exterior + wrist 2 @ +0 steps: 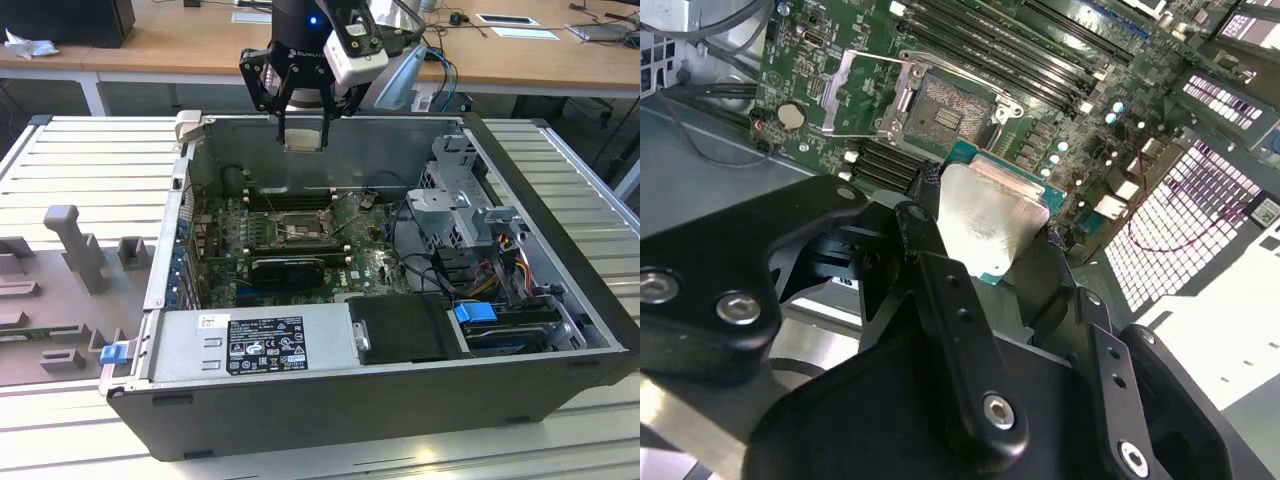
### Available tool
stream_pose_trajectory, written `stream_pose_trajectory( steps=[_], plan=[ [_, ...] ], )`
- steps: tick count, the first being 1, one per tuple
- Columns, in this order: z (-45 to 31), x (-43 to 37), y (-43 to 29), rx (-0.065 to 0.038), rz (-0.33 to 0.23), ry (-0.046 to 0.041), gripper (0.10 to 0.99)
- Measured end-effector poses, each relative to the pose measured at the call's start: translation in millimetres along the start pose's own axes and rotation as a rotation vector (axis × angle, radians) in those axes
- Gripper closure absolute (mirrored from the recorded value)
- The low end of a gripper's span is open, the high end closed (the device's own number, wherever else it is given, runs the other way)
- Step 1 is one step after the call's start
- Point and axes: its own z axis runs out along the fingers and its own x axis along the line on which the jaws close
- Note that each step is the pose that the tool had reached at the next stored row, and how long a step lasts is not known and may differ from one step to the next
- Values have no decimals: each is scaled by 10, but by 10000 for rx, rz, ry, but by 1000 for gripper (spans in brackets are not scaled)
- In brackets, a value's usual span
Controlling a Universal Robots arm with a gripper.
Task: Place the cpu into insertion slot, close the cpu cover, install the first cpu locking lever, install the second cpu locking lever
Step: 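Place the cpu into insertion slot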
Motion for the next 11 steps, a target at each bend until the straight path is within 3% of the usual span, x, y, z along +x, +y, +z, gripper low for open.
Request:
stream_pose_trajectory(
  steps=[11],
  plan=[
    [1,0,0,-17,911,-82,553]
  ],
)
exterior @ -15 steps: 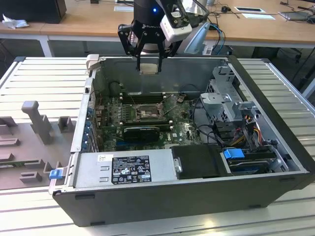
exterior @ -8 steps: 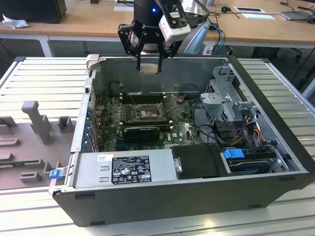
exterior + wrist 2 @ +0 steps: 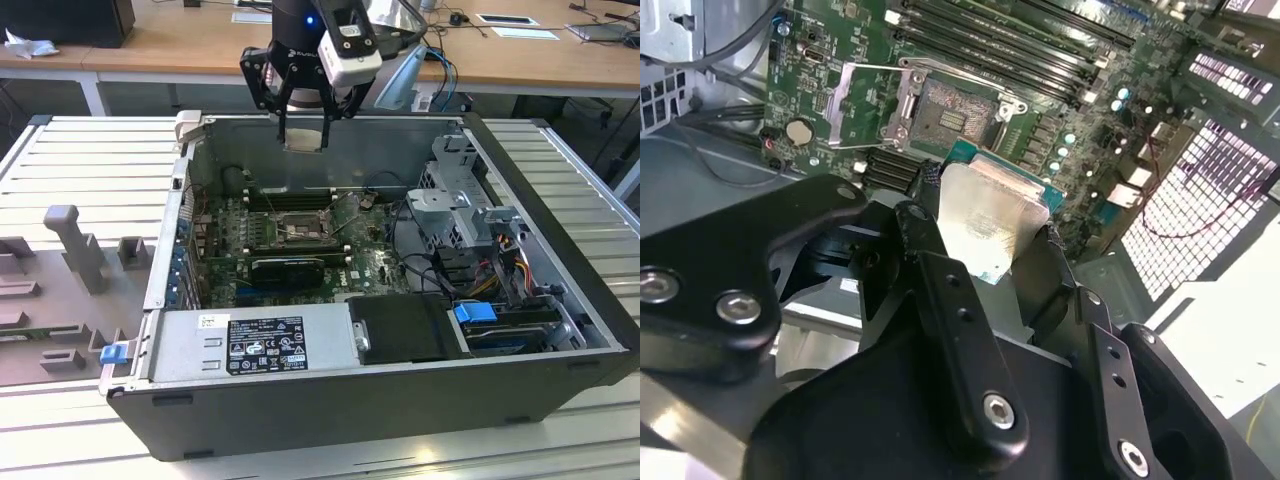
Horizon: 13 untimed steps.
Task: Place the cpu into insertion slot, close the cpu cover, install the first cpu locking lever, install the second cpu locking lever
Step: 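Place the cpu into insertion slot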
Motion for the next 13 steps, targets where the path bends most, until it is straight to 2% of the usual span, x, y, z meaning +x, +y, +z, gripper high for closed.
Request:
stream_pose_trajectory(
  steps=[13],
  plan=[
    [1,0,0,-18,952,-85,553]
  ],
)
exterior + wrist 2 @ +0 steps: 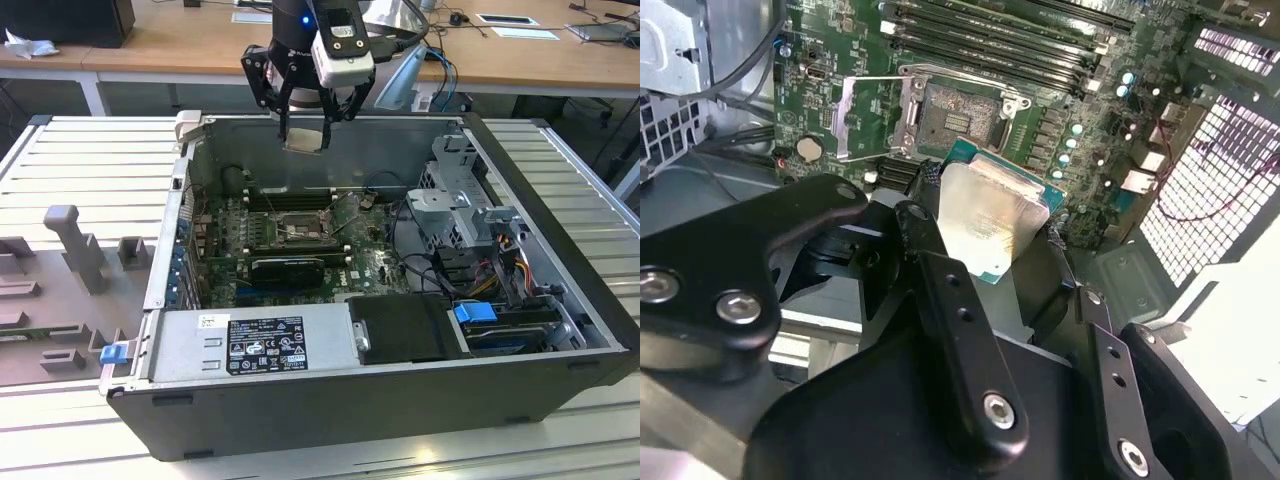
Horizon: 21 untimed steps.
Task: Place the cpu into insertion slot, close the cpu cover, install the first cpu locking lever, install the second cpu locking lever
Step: 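Place the cpu into insertion slot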
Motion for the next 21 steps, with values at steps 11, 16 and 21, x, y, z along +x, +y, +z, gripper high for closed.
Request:
stream_pose_trajectory(
  steps=[11,16,21],
  plan=[
    [1,0,0,-10,508,-47,553],
    [1,0,0,-15,801,-72,553],
    [1,0,0,-20,1113,-101,553]
  ],
)
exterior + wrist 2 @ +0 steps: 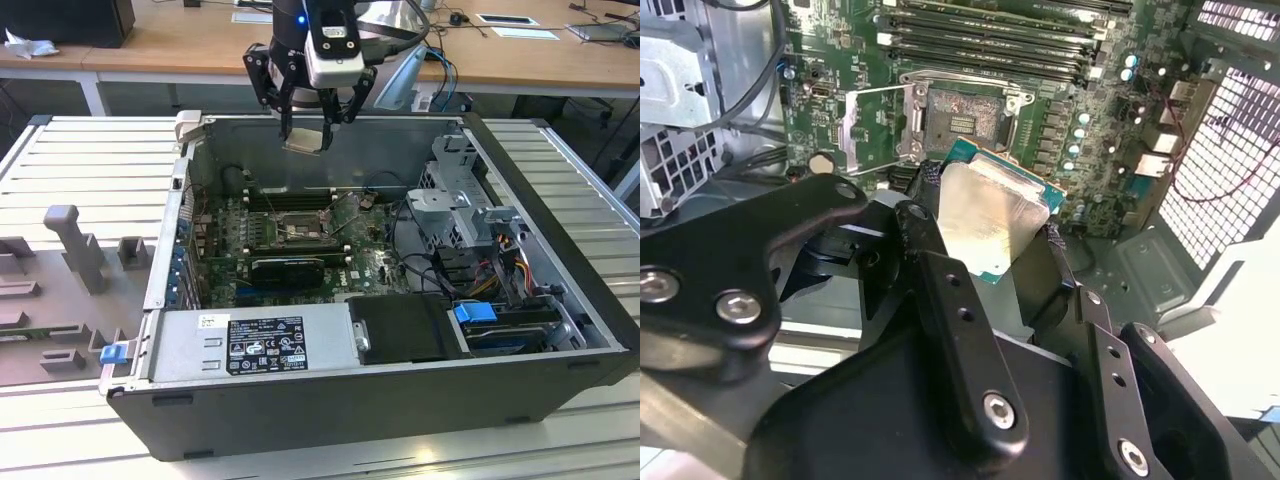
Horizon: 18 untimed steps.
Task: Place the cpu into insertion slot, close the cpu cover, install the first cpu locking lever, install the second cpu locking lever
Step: 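Place the cpu into insertion slot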
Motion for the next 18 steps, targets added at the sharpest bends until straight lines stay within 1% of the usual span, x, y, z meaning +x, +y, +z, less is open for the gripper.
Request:
stream_pose_trajectory(
  steps=[18],
  plan=[
    [2,0,0,-14,783,-71,553]
  ],
)
